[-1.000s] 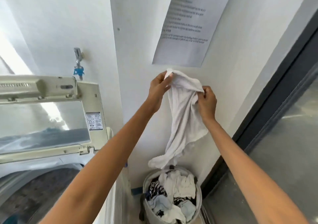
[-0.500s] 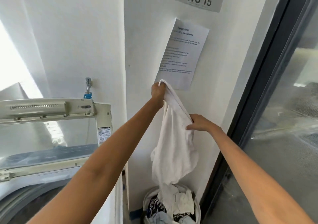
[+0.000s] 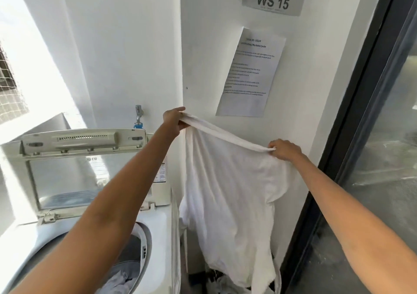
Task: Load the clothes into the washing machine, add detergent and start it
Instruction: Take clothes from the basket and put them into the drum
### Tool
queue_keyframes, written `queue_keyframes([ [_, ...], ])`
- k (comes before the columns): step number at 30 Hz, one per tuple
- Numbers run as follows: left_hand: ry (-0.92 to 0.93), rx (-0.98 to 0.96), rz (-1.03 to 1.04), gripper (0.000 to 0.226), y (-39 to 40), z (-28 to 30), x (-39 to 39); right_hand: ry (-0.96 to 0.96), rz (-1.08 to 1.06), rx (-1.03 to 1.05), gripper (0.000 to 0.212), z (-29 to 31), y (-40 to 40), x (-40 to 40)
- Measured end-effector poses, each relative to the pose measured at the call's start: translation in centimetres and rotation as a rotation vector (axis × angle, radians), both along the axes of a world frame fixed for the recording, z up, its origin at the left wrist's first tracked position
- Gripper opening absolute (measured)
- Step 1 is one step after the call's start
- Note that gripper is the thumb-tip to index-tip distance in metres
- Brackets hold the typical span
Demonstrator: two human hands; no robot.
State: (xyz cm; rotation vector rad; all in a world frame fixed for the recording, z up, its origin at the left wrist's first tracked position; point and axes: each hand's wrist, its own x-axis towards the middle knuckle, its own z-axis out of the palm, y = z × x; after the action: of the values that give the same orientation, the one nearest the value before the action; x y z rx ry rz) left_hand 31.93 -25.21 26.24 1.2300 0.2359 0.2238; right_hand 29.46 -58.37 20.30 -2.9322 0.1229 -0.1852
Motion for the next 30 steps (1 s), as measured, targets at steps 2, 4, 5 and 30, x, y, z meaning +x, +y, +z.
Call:
queue_keyframes([
  [2,-0.019,0.111,-0.026,0.033,0.7,-0.4,-0.9,-0.160,-0.032,0.126,0.026,1.5,0.5,0.4],
  [4,-0.124,0.373,-0.113,0.026,1.6,-0.5,-1.6,-0.276,0.033,0.316,0.024,3.6,1.9,0.4],
  [5,-0.179,0.520,-0.191,0.030,2.0,-0.3,-1.9,-0.256,0.122,0.429,0.021,4.9,2.9,0.4],
  [30,-0.406,0.175,0.139,0.019,7.2,3.5,-7.3,0.063,0.521,0.791,0.023,-3.4,22.6,-1.0],
])
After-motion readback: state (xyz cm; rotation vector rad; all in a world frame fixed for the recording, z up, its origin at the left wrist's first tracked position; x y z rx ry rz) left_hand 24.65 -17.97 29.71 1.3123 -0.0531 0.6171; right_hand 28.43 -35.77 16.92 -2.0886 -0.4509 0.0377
